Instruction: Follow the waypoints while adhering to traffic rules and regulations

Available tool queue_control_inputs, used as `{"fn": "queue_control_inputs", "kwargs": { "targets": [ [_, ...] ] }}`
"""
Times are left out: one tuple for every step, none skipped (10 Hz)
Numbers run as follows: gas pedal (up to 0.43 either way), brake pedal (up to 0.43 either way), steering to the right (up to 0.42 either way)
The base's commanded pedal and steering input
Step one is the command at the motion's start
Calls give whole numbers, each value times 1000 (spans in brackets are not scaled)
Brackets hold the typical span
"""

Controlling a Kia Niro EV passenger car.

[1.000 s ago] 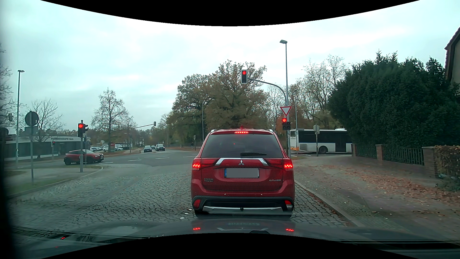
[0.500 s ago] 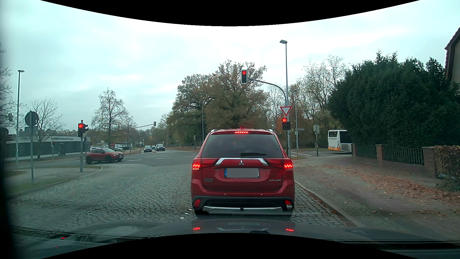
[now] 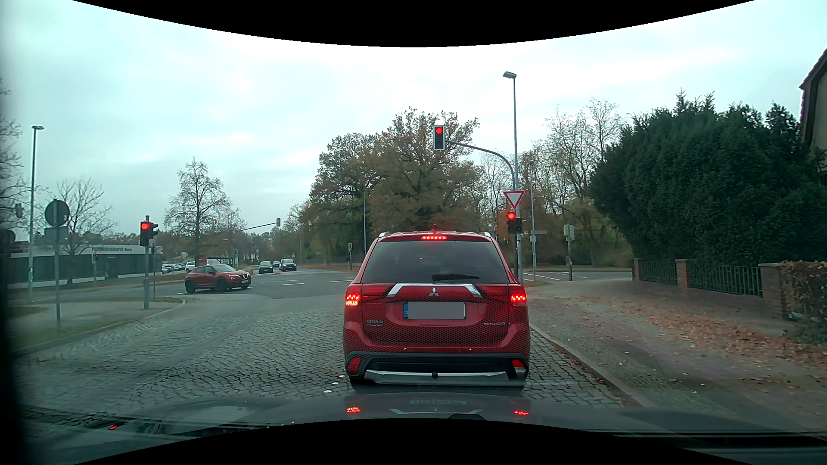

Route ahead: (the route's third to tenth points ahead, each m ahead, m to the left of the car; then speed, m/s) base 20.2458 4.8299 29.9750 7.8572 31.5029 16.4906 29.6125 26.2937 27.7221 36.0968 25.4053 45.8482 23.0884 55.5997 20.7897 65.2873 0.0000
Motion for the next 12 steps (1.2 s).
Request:
{"fn": "queue_control_inputs", "kwargs": {
  "targets": [
    [0, 366, -4],
    [0, 366, -4],
    [0, 366, -4],
    [0, 366, -4],
    [0, 366, -4],
    [0, 366, -4],
    [0, 366, -4],
    [0, 366, -4],
    [0, 366, -4],
    [0, 366, -4],
    [0, 366, -4],
    [0, 366, -4]
  ]
}}
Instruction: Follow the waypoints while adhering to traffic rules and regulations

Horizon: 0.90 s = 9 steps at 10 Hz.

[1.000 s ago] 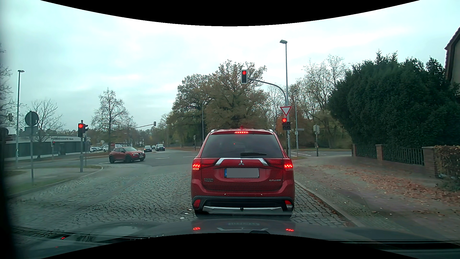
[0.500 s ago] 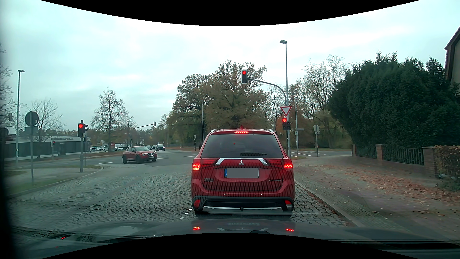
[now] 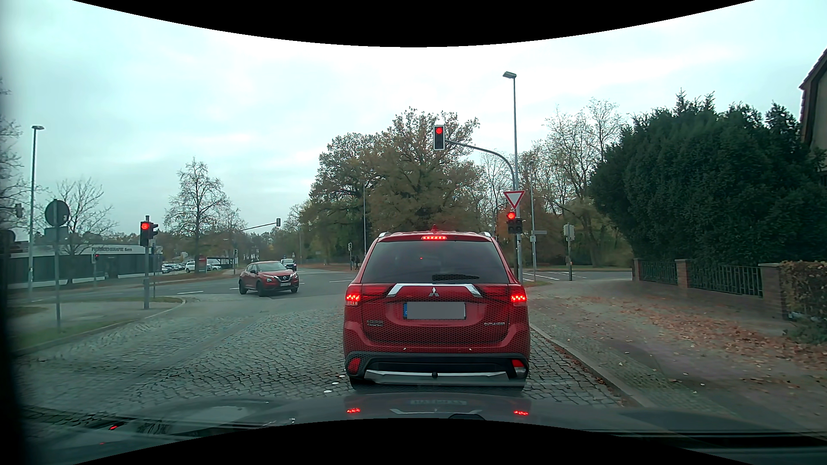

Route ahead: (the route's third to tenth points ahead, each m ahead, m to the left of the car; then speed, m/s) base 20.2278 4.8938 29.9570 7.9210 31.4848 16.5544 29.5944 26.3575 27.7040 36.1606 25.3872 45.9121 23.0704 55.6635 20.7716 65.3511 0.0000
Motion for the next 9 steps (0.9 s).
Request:
{"fn": "queue_control_inputs", "kwargs": {
  "targets": [
    [0, 366, -4],
    [0, 366, -4],
    [0, 366, -4],
    [0, 366, -4],
    [0, 366, -4],
    [0, 366, -4],
    [0, 366, -4],
    [0, 366, -4],
    [0, 366, -4]
  ]
}}
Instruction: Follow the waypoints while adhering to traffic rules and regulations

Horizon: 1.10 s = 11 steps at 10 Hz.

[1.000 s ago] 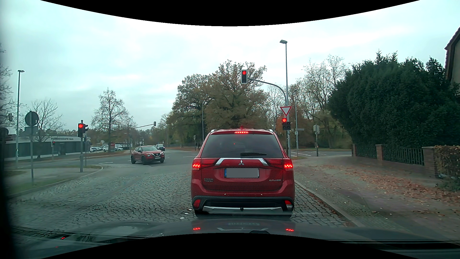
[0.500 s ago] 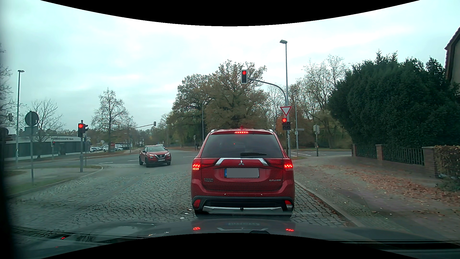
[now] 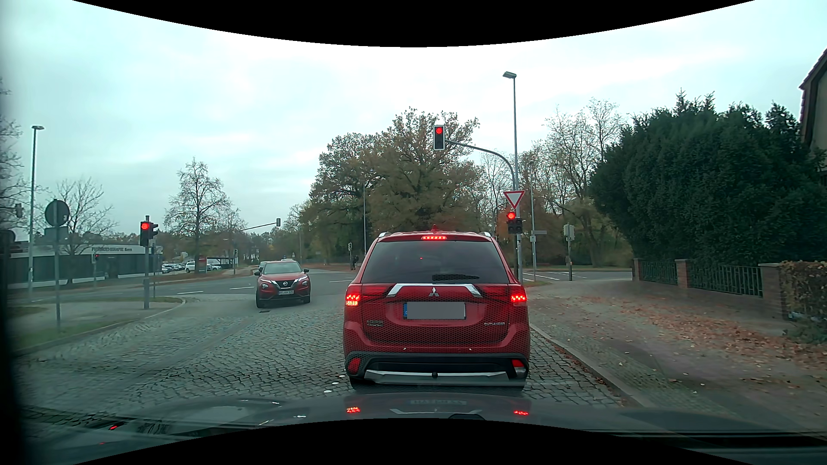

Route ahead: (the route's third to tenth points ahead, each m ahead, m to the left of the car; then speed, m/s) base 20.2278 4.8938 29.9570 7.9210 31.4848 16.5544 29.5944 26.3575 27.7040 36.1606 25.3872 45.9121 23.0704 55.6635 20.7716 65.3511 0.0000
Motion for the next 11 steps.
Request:
{"fn": "queue_control_inputs", "kwargs": {
  "targets": [
    [0, 366, -4],
    [0, 366, -4],
    [0, 366, -4],
    [0, 366, -4],
    [0, 366, -4],
    [0, 366, -4],
    [0, 366, -4],
    [0, 366, -4],
    [0, 366, -4],
    [0, 366, -4],
    [0, 366, -4]
  ]
}}
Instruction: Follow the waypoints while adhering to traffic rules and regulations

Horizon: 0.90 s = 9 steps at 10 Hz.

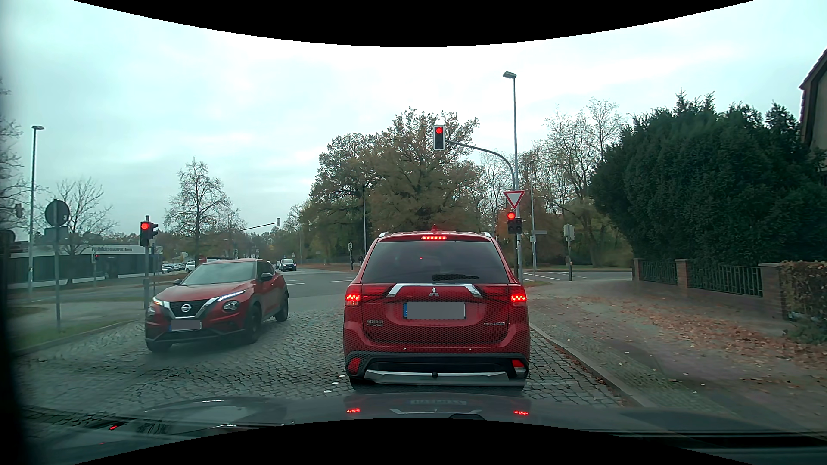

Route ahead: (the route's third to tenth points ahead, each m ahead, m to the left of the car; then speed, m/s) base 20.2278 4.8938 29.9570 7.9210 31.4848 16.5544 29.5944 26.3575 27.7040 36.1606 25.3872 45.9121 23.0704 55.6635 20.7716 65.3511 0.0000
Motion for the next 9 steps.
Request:
{"fn": "queue_control_inputs", "kwargs": {
  "targets": [
    [0, 366, -4],
    [0, 366, -4],
    [0, 366, -4],
    [0, 366, -4],
    [0, 366, -4],
    [0, 366, -4],
    [0, 366, -4],
    [0, 366, -4],
    [0, 366, -4]
  ]
}}
